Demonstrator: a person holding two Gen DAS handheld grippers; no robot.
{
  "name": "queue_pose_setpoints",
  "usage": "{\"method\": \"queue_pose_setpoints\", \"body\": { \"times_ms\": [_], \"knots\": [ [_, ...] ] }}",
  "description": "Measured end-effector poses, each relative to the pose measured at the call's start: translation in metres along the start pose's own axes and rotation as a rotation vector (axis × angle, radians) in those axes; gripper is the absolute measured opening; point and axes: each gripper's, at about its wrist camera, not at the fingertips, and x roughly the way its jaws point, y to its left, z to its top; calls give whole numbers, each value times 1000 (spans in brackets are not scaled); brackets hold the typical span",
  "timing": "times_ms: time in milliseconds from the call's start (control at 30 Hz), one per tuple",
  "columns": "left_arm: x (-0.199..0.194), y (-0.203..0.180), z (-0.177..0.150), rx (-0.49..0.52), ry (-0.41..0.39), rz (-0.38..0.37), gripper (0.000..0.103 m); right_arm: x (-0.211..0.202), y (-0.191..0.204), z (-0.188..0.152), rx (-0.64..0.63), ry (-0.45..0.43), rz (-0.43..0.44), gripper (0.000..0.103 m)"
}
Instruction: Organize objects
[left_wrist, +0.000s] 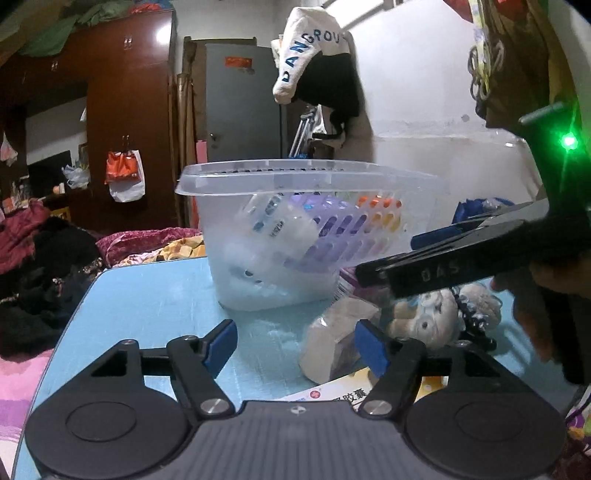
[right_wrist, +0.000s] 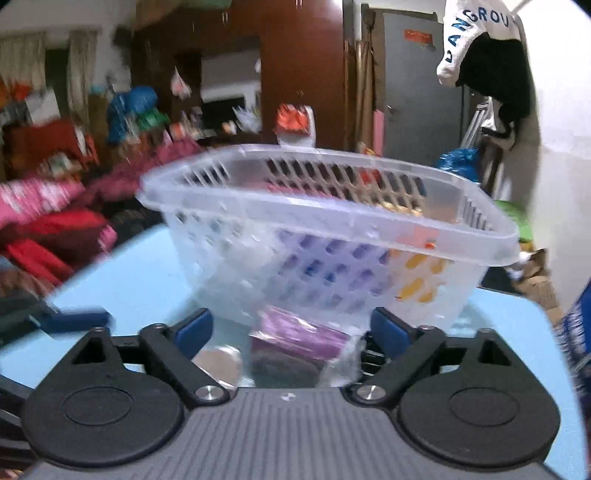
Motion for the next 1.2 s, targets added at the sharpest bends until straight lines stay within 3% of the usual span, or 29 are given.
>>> {"method": "queue_pose_setpoints", "body": {
  "times_ms": [167, 300, 400, 533, 600, 733, 800, 900, 967, 1033, 1100, 1200],
  "knots": [
    [11, -3, 0, 4, 29, -28, 74, -14, -35, -6, 92, 0, -16, 79],
    [20, -7, 0, 22, 66, -31, 74, -30, -20, -2, 63, -47, 66, 80],
    [23, -8, 1, 27, 80, -39, 74, -23, -8, 8, 45, -27, 110, 82],
    [27, -10, 0, 32, 107, -43, 59, -6, -9, 12, 57, 1, 112, 83],
    [27, -10, 0, 25, 108, -47, 58, -7, -6, 14, 32, -24, 123, 83],
    [24, -6, -1, 25, 105, -38, 58, -22, 7, 17, -41, -76, 39, 82],
    [24, -3, -1, 19, 108, -34, 58, -28, 5, 19, -68, -62, 18, 87],
    [24, 1, -1, 4, 106, -33, 58, -38, -9, 19, -57, -31, 68, 88],
    [25, 2, 1, -5, 106, -31, 58, -50, -22, 18, 0, -59, 79, 88],
    [26, 3, 2, -3, 101, -21, 56, -63, -27, 16, 53, -111, 167, 89],
    [25, 3, 2, 13, 97, 7, 54, -56, -16, 18, 56, -107, 252, 91],
    [23, 9, 1, 15, 103, 10, 53, -25, 1, 23, 49, -46, 269, 90]
  ]
}}
